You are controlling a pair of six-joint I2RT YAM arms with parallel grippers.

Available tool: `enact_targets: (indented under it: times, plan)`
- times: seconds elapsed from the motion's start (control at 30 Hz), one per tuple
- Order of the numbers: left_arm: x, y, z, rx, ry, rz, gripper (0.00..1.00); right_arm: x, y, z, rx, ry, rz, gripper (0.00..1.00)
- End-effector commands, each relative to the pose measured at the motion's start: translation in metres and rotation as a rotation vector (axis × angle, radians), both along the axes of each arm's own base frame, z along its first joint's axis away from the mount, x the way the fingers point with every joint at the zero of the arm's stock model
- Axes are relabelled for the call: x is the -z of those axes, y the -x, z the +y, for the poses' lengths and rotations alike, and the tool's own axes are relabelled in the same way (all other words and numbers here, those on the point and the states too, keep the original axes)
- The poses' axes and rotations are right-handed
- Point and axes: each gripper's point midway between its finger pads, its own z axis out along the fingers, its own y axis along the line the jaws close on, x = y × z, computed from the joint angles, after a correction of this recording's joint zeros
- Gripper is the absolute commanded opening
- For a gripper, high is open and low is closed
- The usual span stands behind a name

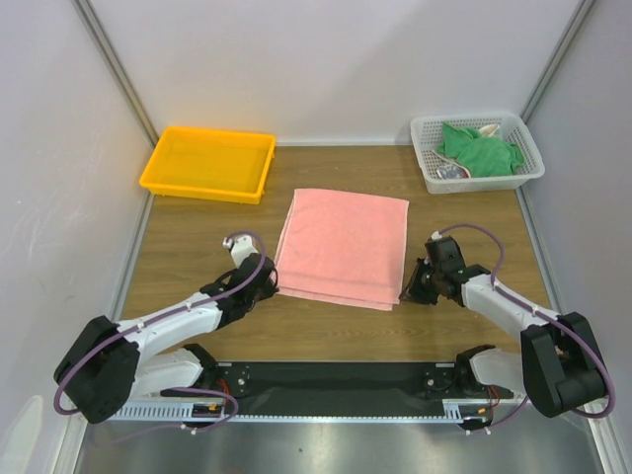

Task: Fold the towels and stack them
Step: Fold the towel

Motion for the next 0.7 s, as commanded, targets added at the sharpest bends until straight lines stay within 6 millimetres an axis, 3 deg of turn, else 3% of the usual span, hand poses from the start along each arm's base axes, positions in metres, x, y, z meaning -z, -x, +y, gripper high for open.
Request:
enact_targets:
  times: [0.0, 0.3, 0.33, 0.67]
  plan:
    - [-0.028, -0.017, 0.002, -0.001, -0.02, -0.081, 0.0, -0.028, -0.02, 0.0, 0.007, 0.018, -0.082, 0.0]
    - [-0.091, -0.064, -0.001, 0.017, -0.039, -0.184, 0.0, -0.093, -0.064, 0.003, -0.004, 0.024, -0.197, 0.0]
    - [-0.104, -0.072, -0.003, 0.026, -0.037, -0.207, 0.01, -0.109, -0.074, 0.005, -0.002, 0.017, -0.232, 0.0]
    - [-0.17, -0.111, 0.006, 0.033, -0.046, -0.308, 0.0, -0.164, -0.108, 0.007, -0.01, -0.002, -0.319, 0.0]
